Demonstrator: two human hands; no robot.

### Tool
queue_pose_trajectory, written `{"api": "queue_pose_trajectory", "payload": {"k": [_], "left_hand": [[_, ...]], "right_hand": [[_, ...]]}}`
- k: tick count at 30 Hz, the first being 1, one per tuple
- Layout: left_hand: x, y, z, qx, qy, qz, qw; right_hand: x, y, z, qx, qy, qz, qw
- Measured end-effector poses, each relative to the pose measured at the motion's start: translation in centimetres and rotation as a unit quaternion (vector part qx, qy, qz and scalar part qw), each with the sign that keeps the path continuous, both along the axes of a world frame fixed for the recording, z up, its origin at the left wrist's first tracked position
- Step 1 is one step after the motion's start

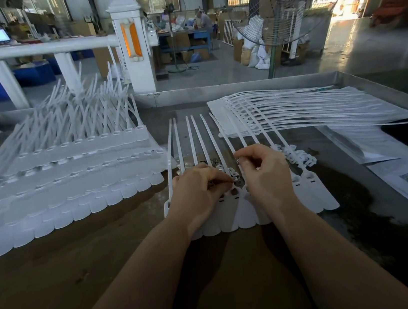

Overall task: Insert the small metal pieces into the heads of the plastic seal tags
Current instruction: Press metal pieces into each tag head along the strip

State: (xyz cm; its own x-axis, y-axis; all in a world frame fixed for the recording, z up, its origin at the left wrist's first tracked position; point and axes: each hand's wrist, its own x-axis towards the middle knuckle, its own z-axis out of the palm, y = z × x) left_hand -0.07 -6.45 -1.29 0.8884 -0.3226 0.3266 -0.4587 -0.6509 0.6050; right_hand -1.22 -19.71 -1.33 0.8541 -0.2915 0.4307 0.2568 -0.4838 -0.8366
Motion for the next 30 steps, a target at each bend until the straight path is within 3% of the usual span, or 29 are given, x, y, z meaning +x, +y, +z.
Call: {"api": "queue_pose_trajectory", "payload": {"k": [10,18,30], "left_hand": [[-0.08,0.48,0.20,-0.161,0.021,0.047,0.986],[-0.41,0.43,0.09,-0.008,-0.014,-0.004,1.000],[-0.35,0.45,0.12,0.046,-0.009,-0.033,0.998]], "right_hand": [[-0.38,0.50,0.16,-0.004,-0.002,0.072,0.997],[-0.20,0.00,0.10,0.036,-0.008,0.015,0.999],[-0.12,-0.01,0.20,0.032,-0.007,0.001,0.999]]}}
